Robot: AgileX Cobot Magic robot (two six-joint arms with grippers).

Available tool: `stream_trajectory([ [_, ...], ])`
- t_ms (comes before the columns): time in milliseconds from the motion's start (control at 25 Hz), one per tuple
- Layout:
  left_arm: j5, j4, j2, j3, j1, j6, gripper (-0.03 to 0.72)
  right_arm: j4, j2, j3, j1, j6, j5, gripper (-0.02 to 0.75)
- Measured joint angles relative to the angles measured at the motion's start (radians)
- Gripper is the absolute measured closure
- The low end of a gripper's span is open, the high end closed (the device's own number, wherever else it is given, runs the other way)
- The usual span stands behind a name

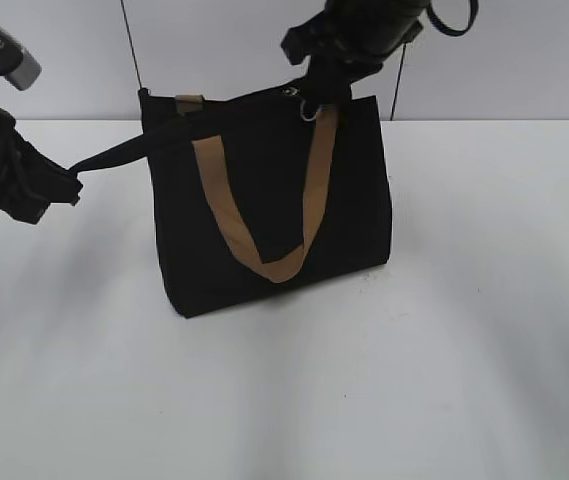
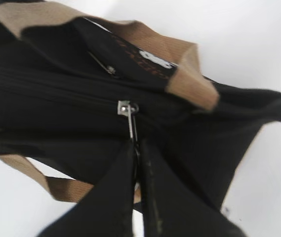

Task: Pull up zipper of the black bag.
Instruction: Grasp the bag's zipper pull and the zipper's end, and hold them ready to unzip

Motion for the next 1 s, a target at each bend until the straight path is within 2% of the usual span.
stream_trajectory([
  [280,0.001,-0.009,0.0,-0.001,0.001,0.0,0.659,-0.068,-0.002,-0.002,-0.106,0.001,0.05,0.738],
  [520,0.003,-0.027,-0.001,-0.001,0.001,0.0,0.659,-0.07,-0.015,-0.002,-0.109,0.002,0.05,0.737],
  [600,0.005,-0.041,-0.001,-0.001,0.001,0.0,0.638,-0.072,-0.033,-0.002,-0.11,-0.007,0.05,0.686],
  [640,0.008,-0.048,-0.001,-0.001,0.003,0.0,0.607,-0.077,-0.044,-0.002,-0.111,-0.012,0.05,0.625],
  [680,0.014,-0.057,-0.001,-0.001,0.007,0.0,0.544,-0.08,-0.055,-0.002,-0.113,-0.015,0.05,0.558],
  [800,0.02,-0.097,-0.001,-0.001,0.01,-0.006,0.258,-0.086,-0.097,-0.002,-0.114,0.002,0.058,0.324],
  [880,0.024,-0.114,-0.003,-0.001,0.01,-0.055,0.103,-0.1,-0.12,-0.002,-0.114,0.011,0.079,0.265],
  [960,0.029,-0.105,-0.022,-0.001,0.01,-0.142,0.061,-0.137,-0.142,-0.002,-0.116,0.023,0.126,0.248],
  [1000,0.035,-0.082,-0.034,-0.001,0.013,-0.2,0.065,-0.176,-0.156,-0.002,-0.116,0.037,0.154,0.246],
])
